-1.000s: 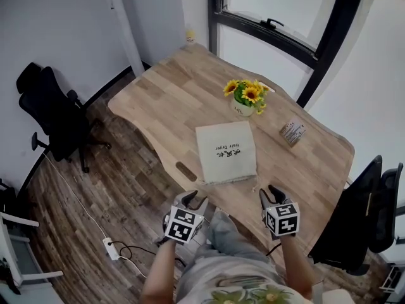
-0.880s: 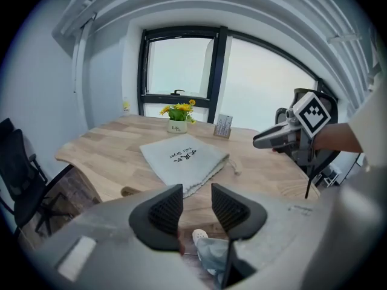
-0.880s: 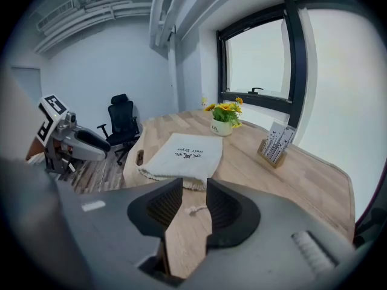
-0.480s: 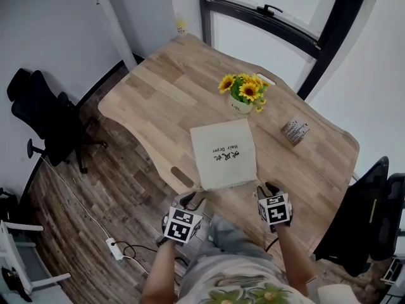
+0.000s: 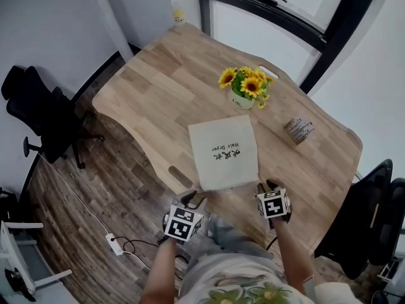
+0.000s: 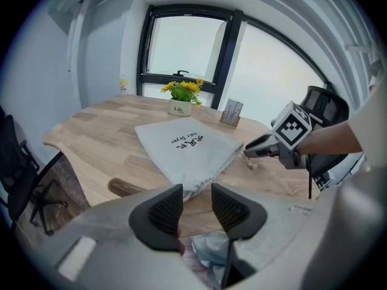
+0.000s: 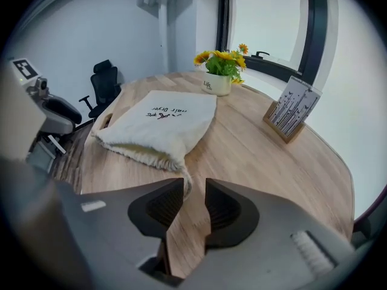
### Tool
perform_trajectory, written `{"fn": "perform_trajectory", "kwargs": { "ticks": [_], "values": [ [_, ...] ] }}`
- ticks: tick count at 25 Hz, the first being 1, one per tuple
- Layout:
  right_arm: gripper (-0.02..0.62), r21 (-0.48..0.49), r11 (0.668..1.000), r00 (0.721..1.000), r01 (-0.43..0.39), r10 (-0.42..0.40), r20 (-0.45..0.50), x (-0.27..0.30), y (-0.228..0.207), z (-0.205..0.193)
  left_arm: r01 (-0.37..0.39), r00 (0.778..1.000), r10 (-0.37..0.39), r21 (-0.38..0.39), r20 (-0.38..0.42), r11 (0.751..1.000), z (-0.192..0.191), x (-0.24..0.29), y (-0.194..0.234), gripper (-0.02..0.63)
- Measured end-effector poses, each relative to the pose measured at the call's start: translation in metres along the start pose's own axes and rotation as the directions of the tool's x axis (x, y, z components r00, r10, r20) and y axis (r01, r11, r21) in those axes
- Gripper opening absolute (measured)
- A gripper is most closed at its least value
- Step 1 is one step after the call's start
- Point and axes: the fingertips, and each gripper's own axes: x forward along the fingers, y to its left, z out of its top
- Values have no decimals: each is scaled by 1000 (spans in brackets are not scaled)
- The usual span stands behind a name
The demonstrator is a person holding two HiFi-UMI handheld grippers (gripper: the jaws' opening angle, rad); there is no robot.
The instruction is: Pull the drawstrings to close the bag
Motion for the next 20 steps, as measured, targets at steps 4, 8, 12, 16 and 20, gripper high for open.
{"fn": "perform_trajectory", "kwargs": {
  "ticks": [4, 8, 12, 16, 20],
  "values": [
    [109, -1, 1000, 1000, -2, 2, 3, 6, 0, -5, 9, 1000, -9, 1, -13, 1000, -3, 2, -1, 143],
    [61, -11, 1000, 1000, -12, 12, -2, 7, 3, -8, 15, 1000, -15, 8, -21, 1000, -6, 2, -3, 143],
    [18, 6, 1000, 1000, 5, -5, -5, 0, 2, -9, 13, 1000, -13, 11, -28, 1000, -7, 3, -2, 143],
    [17, 33, 999, 999, 25, -26, 32, -11, -3, -4, -2, 998, 4, 39, -60, 999, -17, 4, 1, 143],
    [17, 42, 999, 998, 23, -25, 64, -19, -2, 1, -38, 995, 45, 89, -89, 995, -29, 9, 2, 143]
  ]
}}
